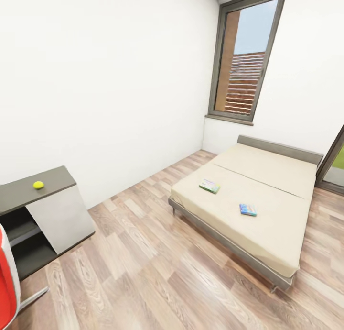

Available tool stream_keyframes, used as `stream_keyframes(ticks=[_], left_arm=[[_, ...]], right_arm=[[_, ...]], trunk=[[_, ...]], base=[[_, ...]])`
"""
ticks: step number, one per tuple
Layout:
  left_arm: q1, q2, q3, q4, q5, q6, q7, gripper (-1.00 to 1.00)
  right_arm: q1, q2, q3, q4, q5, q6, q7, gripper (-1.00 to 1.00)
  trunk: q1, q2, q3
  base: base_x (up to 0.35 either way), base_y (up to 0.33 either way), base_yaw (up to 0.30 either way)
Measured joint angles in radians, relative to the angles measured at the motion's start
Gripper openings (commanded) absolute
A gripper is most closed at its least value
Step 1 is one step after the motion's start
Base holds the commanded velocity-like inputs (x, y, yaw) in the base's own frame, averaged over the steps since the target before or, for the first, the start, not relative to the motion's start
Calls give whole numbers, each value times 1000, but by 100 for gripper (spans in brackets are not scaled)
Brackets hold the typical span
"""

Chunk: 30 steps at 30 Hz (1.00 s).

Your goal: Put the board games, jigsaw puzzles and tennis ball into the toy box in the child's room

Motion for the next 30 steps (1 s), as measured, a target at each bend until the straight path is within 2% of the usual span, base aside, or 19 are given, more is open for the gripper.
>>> stream_keyframes(ticks=[9, 19, 30], left_arm=[[0, 0, 0, 0, 0, 0, 1, 100], [0, 0, 0, 0, 0, 0, 0, 100], [0, 0, 0, 0, 0, 0, 1, 100]], right_arm=[[0, 0, 0, 0, 0, 0, 0, 100], [0, 0, 0, 0, 0, 0, 0, 100], [0, 0, 0, 0, 0, 0, 0, 100]], trunk=[[0, 0, 0], [0, 0, 3], [0, 0, 3]], base=[[283, 0, -152], [267, 122, -246], [241, 37, -44]])
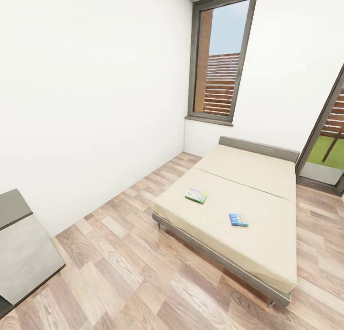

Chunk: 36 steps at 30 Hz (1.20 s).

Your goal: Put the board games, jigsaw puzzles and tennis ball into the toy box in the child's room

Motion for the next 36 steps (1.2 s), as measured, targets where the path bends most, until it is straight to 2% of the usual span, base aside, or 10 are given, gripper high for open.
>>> stream_keyframes(ticks=[21, 36], left_arm=[[0, 0, 0, 0, 0, 0, 0, 100], [0, 0, 0, 0, 0, 0, 0, 100]], right_arm=[[-1, -6, -9, -1, -11, 2, 2, 100], [-1, -7, -14, -2, -16, 5, 5, 100]], trunk=[[0, 0, 0], [0, 0, 0]], base=[[184, -24, -3], [17, -6, -227]])
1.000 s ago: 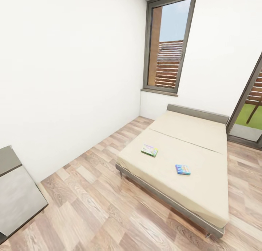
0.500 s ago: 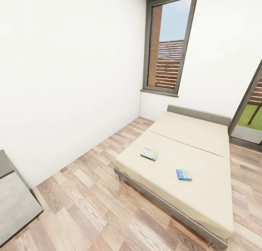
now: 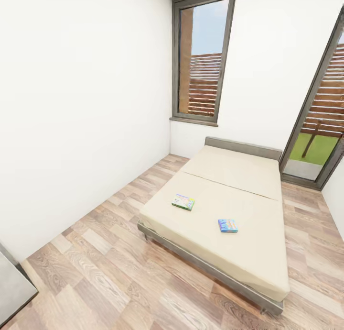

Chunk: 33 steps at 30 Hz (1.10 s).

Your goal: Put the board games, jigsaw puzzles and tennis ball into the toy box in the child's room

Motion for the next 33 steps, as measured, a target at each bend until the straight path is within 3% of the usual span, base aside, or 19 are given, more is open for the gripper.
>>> stream_keyframes(ticks=[11, 20, 23, 25, 28, 29, 31, 33], left_arm=[[0, 1, 0, 0, 0, 0, -1, 100], [0, 5, -1, -8, 2, 1, -7, 100], [-4, 5, 1, -20, 3, 20, -33, 100], [-8, 6, 2, -49, 3, 76, -61, 100], [-35, 12, 4, -144, 4, 222, -102, 100], [-55, 18, 5, -218, 6, 324, -123, 100], [-72, 25, 7, -309, 9, 434, -150, 100], [-92, 33, 10, -498, 13, 636, -215, 100]], right_arm=[[0, -3, 0, -2, 0, 1, 1, 100], [-2, -10, -2, -12, -1, 1, 3, 100], [-7, -10, -10, -57, -4, 19, 3, 100], [-11, -10, -21, -122, -8, 78, 2, 100], [-16, -10, -42, -235, -16, 225, 2, 100], [-22, -11, -55, -303, -21, 302, 2, 100], [-28, -12, -70, -379, -29, 374, 2, 100], [-36, -12, -106, -517, -43, 484, 3, 100]], trunk=[[0, 0, 0], [0, 0, 0], [0, 0, 0], [0, 0, 0], [0, 0, 0], [0, 0, 0], [0, 0, 0], [0, 0, 1]], base=[[0, 0, -267], [0, 0, -55], [0, 0, -8], [0, 0, -3], [0, 0, -2], [0, 0, 0], [0, 0, 0], [0, 0, 0]])
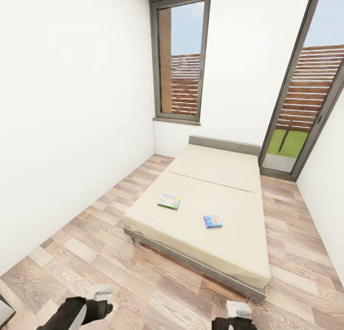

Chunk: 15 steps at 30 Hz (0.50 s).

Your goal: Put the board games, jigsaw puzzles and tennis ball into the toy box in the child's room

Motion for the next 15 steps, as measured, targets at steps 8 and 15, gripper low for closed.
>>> stream_keyframes(ticks=[8, 15], left_arm=[[-8, 8, 18, -354, -3, 298, -106, 100], [-9, 10, 32, -412, -2, 348, -119, 100]], right_arm=[[-12, 0, -46, -216, -60, 155, 3, 100], [-15, -2, -54, -275, -82, 186, 4, 100]], trunk=[[0, 0, 0], [0, 0, -1]], base=[[0, 0, 0], [0, 0, -44]])
